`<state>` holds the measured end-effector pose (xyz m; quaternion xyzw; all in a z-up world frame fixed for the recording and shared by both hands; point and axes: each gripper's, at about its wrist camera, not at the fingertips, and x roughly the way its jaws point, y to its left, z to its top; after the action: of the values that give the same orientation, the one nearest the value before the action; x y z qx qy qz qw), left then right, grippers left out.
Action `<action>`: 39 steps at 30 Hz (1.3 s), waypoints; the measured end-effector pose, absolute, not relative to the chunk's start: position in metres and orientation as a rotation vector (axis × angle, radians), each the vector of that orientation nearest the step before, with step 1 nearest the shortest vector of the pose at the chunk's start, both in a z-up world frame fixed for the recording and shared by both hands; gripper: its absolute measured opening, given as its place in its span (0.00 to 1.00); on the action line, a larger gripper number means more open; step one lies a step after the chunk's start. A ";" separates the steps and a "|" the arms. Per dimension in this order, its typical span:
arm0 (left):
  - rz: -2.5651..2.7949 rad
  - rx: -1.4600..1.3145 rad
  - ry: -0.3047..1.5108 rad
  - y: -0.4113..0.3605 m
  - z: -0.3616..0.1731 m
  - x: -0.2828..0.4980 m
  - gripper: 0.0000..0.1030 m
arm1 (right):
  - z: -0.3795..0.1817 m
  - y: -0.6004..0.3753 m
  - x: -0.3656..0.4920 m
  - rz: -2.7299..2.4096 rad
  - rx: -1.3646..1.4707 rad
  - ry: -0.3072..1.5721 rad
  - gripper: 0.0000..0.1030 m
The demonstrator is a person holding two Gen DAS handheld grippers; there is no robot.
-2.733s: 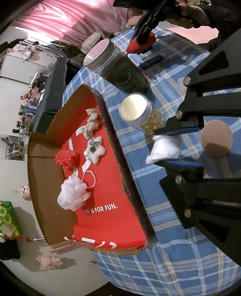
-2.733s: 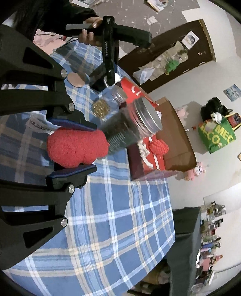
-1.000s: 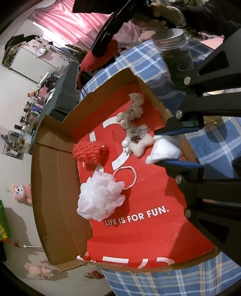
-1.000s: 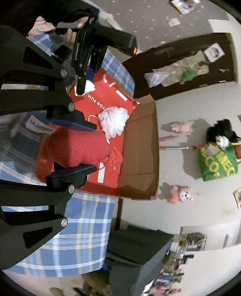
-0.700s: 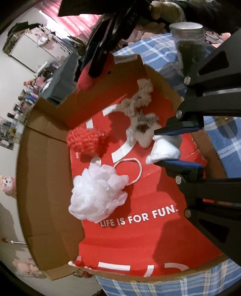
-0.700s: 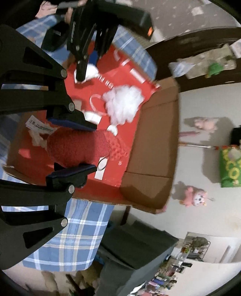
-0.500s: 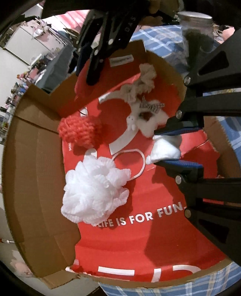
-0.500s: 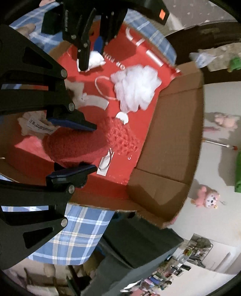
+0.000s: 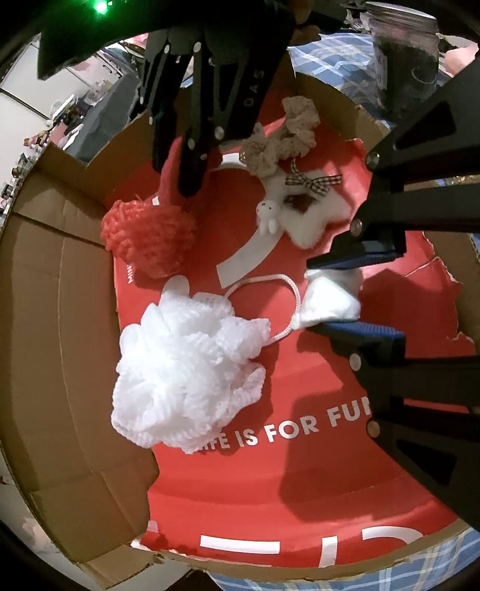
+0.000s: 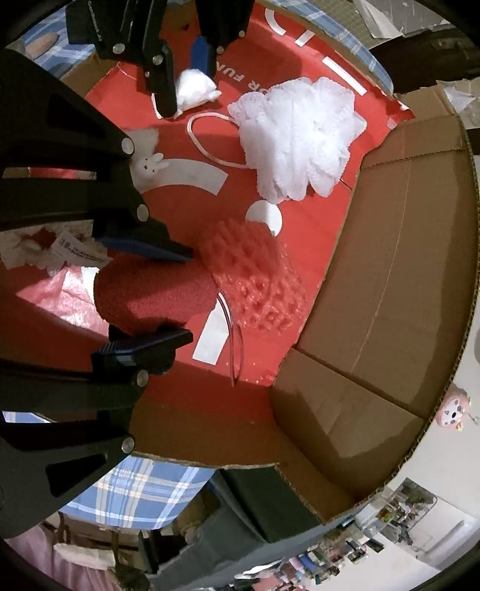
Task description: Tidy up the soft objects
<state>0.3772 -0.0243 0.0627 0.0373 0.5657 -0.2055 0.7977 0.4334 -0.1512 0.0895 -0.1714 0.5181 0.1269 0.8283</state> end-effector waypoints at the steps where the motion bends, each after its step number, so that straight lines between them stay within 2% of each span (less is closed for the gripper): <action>1: -0.443 0.081 1.214 -0.024 0.063 0.379 0.26 | 0.089 -0.151 0.433 0.267 -0.369 1.099 0.35; 28: -0.435 0.115 1.181 -0.031 0.070 0.363 0.26 | 0.121 -0.150 0.411 0.295 -0.353 1.037 0.35; 39: -0.470 0.088 1.062 -0.020 0.114 0.317 0.26 | 0.196 -0.181 0.338 0.319 -0.226 0.869 0.35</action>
<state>0.3170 -0.0201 0.1145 0.0416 0.5016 -0.2221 0.8351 0.3382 -0.1807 0.1956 -0.1087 0.4182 0.1533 0.8887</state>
